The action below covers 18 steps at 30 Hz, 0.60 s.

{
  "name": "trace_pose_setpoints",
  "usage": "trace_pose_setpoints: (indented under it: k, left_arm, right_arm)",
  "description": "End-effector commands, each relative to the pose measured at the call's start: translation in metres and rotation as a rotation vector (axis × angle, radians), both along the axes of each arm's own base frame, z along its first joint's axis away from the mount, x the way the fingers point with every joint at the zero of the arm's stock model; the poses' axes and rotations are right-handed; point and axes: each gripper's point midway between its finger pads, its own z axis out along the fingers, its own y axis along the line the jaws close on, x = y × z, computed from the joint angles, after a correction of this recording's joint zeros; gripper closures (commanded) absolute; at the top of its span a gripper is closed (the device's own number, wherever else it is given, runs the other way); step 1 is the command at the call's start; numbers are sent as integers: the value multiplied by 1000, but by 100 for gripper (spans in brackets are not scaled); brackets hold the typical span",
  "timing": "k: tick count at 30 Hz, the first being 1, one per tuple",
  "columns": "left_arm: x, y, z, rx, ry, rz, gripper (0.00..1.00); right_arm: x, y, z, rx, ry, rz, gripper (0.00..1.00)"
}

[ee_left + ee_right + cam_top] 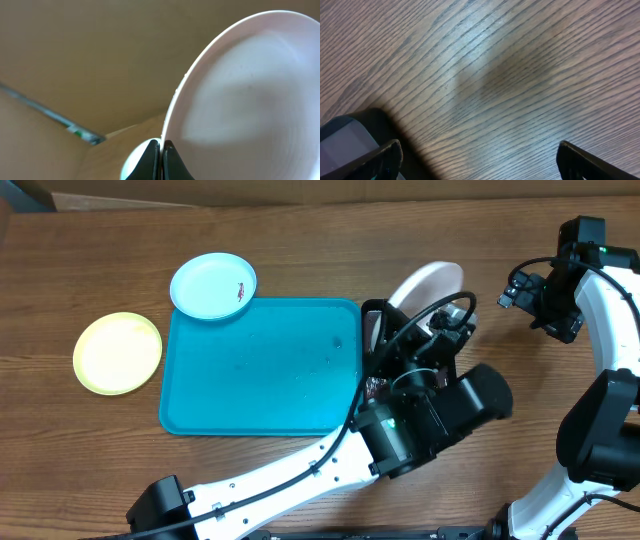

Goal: Clean dirty plates on tray and stack at the side
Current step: 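Swing the white plate left and stack it on the yellow plate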

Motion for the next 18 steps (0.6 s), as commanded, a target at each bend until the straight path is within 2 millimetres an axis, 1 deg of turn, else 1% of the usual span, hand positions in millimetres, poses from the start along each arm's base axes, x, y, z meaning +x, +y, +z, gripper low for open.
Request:
trace_pose_setpoints:
  k: [1,4,5,8,9,11,12,14,16,17,18]
  left_arm:
    - [24,3,-11,-160,111,-70,96]
    - [46,12,-48,-297,307,-123,96]
    - [55,18,-64,-378,415,-149,96]
    - [68,34,-88,-547,613,-197,96]
    - [72,42,-93,-612,679,-218,96]
    - [80,64,-99,-758,787,-240,96]
    - [85,78,-99,-832,825,-244,96]
    - [96,115,-96,-976,864,-222,96]
    - [107,167,-95,-1104,858,-150,96]
    - [111,206,-97,-1166,835,-70,96]
    - [113,230,-99,-1198,814,-12,96]
  right_arm:
    - [3,-1,7,1,-23,-2,0]
    - [3,-1,7,1,-23,-2,0]
    - [3,-1,7,1,-23,-2,0]
    - [3,-1,7,1,-23,-2,0]
    - [3,-1,7,1,-23,-2,0]
    - [3,-1,7,1,-23,-2,0]
    - [3,-1,7,1,-23,-2,0]
    - [3,-1,7,1,-23,-2,0]
    - [3,-1,7,1,-23,-2,0]
    - [3,-1,7,1,-23,-1,0]
    - [3,-1,7,1,-23,-2,0]
